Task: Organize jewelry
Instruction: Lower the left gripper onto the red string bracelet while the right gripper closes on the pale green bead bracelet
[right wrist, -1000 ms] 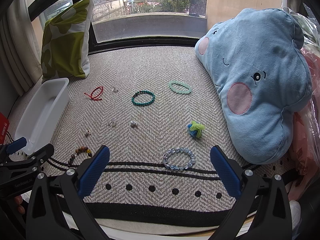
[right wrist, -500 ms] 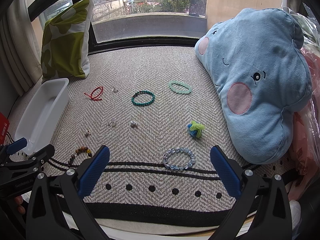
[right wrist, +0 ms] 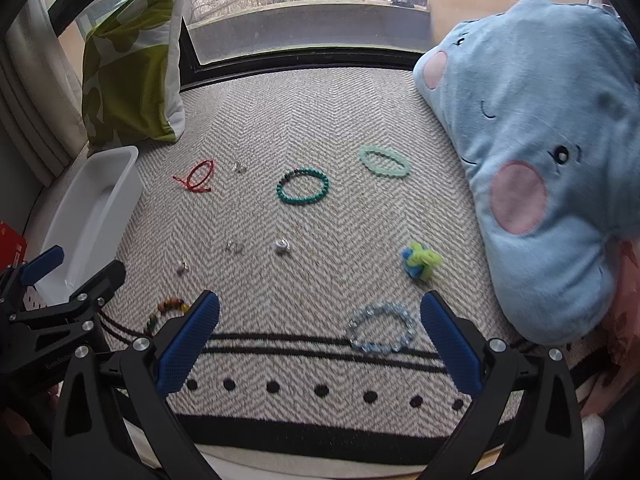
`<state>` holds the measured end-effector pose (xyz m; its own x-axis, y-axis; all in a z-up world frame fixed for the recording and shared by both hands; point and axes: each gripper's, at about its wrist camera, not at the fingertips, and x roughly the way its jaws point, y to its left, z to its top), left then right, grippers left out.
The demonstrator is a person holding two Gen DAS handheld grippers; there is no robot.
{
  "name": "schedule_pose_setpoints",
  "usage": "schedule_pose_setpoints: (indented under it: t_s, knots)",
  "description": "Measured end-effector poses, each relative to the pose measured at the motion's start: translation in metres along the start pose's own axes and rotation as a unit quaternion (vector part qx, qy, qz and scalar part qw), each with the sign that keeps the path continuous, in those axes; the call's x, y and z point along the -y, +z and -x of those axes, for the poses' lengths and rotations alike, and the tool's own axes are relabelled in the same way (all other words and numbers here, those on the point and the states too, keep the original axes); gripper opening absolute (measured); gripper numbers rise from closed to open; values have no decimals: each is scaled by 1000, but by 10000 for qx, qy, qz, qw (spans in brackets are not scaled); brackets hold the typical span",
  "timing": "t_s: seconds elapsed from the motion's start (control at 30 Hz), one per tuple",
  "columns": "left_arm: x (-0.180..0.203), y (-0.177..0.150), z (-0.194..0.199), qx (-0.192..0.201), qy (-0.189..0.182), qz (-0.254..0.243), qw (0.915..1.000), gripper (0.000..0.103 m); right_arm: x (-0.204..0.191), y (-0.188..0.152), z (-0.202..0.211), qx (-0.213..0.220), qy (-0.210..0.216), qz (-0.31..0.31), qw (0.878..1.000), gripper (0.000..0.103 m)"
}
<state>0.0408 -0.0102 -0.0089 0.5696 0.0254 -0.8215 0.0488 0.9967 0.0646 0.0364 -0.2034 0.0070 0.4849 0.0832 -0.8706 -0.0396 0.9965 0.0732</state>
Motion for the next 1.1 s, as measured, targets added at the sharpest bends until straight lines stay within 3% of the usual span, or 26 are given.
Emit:
schedule_pose_setpoints:
  t_s: [0.3,0.53,0.83,1.1]
  knots:
    - [12,55,-65,134,-24,-140,9998,98,17,55,-52,-72,94,-21,9999,100]
    - [15,72,-133,-139,-128,-297,9994,98,47,97,-115,-42,-167,121,9998,98]
    - [11,76,-170,-279,-262,-410,9984,98,65,111,-176,-281,-312,533,9977,77]
    - [3,80,-180,-320,-317,-379,9983,97,65,108,-176,-198,-186,869,9958,66]
